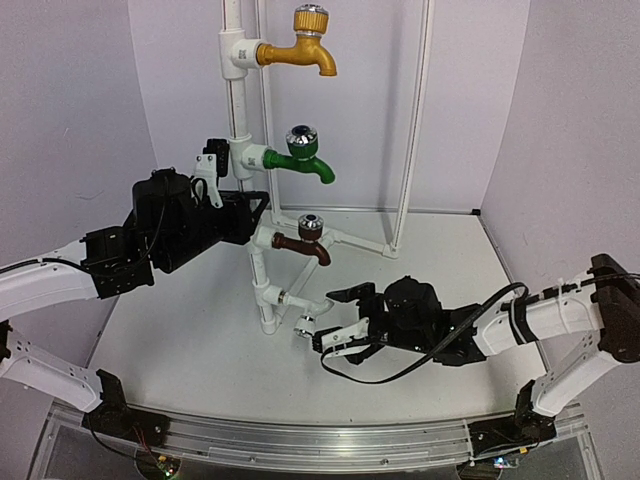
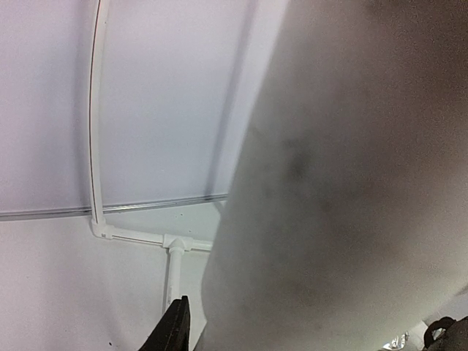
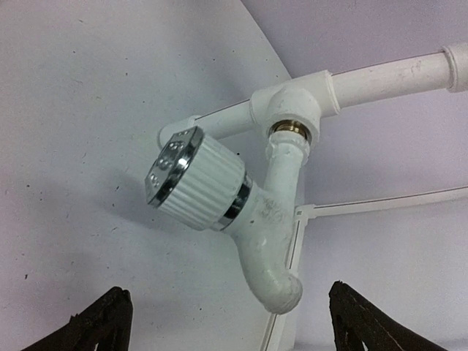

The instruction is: Install the water faucets

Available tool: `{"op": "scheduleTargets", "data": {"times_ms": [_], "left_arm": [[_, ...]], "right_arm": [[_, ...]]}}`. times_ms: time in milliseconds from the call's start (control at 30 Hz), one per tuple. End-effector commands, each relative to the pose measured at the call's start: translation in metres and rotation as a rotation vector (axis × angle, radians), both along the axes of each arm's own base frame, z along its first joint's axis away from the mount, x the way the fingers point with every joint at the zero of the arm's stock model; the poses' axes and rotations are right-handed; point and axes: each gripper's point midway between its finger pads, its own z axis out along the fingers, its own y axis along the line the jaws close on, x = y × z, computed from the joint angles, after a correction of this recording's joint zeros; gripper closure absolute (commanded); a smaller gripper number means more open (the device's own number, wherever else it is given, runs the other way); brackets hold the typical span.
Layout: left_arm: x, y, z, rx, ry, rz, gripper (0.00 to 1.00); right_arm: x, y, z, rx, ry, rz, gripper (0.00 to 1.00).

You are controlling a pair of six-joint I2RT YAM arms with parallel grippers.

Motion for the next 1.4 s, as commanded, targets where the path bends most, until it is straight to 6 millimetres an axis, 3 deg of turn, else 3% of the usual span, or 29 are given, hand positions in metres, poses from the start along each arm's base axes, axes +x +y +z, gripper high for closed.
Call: {"op": "scheduleTargets", "data": {"times_ms": [0,367,600,800,1000,1267,1367], "left_arm": [[-0.027,-0.022,-0.048,-0.062,0.281,-0.113,1.0],[-0.028,-0.023,-0.046,-0.068,0.282,-0.119,1.0],[-0.028,-0.023,-0.044,-0.071,0.282,-0.12,1.0],[-0.028,-0.024,-0.044,-0.071,0.284,-0.122,1.0],[-0.029,-0.024,-0.045,-0.073,0.287,-0.122,1.0],[-0.029,-0.026,-0.046,-0.074,0.294,-0.131,1.0],[-0.03,-0.027,-0.046,-0.076,0.295,-0.135,1.0]], "right_arm": [[0.006,0.031,0.046,0.137,-0.122,0.039,0.07],[0.016,0.051,0.032,0.148,-0.165,0.027,0.17],[0.017,0.058,0.024,0.174,-0.177,0.021,0.31],[0.015,0.059,0.022,0.26,-0.11,-0.019,0.49],[0.012,0.051,0.035,0.478,0.111,-0.105,0.62],[0.003,0.049,0.052,0.817,0.514,-0.163,0.64],[0.001,0.05,0.059,0.923,0.65,-0.172,0.71]]}}
